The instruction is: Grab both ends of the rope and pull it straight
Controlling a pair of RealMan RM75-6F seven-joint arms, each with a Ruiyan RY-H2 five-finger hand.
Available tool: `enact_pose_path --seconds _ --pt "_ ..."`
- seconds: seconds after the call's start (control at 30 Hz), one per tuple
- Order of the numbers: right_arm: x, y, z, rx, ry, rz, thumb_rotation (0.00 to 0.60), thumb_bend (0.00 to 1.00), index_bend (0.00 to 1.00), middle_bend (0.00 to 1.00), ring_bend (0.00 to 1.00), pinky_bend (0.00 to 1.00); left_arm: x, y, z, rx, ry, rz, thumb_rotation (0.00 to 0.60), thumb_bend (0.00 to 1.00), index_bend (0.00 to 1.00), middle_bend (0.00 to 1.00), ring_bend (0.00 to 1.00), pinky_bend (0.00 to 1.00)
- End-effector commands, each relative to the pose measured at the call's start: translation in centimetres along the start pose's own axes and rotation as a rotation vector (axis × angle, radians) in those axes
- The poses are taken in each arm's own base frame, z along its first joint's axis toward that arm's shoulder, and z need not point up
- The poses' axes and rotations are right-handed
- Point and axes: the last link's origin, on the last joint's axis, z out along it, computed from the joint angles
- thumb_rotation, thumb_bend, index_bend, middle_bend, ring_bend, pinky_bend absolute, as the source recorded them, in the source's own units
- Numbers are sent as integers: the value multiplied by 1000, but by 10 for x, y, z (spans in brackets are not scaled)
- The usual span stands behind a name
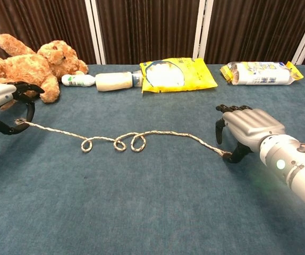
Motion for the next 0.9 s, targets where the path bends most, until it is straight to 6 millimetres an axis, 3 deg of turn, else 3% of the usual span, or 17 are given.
enact_pose_path --seconds 0.03,0.43,0.67,0.9 --pt "0 1 0 -3 -5 -5 600 414 586 29 0 0 0 0 0 2 1 -1 600 427 633 98 0 95" --pt "-5 -1 3 -14 -38 -21 600 479 623 44 0 0 2 -2 0 3 3 1 600 427 633 98 0 95" --pt "-5 -3 3 -14 -40 -20 600 550 690 87 0 0 2 -3 0 6 2 -1 600 427 634 98 0 95" --pt "-6 0 3 -20 -45 -24 600 558 742 125 0 0 3 -4 0 7 2 -2 600 428 634 97 0 95"
